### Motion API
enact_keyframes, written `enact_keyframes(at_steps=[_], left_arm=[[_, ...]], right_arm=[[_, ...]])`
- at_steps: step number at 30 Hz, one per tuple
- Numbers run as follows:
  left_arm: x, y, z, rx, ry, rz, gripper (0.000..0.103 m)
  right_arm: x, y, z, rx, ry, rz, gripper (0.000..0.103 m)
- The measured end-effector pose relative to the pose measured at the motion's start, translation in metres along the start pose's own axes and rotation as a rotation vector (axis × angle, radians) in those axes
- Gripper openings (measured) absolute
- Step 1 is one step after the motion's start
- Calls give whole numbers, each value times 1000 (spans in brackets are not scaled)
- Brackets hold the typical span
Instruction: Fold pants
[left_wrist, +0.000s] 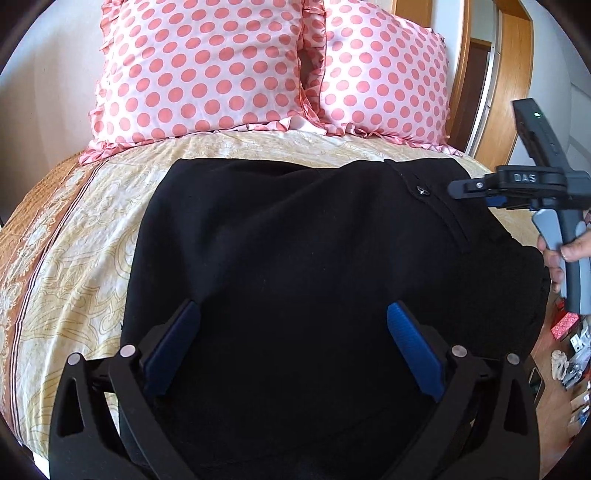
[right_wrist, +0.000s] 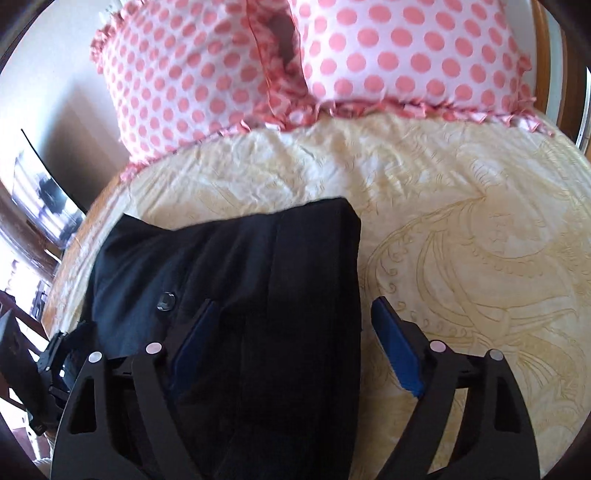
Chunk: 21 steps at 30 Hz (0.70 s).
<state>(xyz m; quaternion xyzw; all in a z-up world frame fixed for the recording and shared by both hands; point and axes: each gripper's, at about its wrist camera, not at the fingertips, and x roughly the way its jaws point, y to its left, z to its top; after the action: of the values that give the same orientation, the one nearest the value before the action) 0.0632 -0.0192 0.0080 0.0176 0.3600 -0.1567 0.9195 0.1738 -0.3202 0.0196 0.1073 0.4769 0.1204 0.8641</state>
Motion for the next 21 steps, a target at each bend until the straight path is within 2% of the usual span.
enact_keyframes(at_steps=[6,8,11,17,18,19,21], left_arm=[[0,0,-1,-1,-6,-1,101],[0,0,-1,1,-7,0,101],[-1,-1,0,3,-8,1,101],[0,-1,0,5,-9,4,101],[0,-1,0,5,-9,5,101],[0,-1,0,5,-8,4,101],[0,-1,0,5,-8,4,101]], right_arm=[[10,-7,2,19,41,55,80],[9,-6,0,10,38,73,73],[8,-3,-1,-10,28,66,72],[13,-11,1,16,33,144,74],[13,-10,1,4,27,142,73],[14,-7,0,-22,23,147,64],[10,-2,-1,-55,6,145,56]])
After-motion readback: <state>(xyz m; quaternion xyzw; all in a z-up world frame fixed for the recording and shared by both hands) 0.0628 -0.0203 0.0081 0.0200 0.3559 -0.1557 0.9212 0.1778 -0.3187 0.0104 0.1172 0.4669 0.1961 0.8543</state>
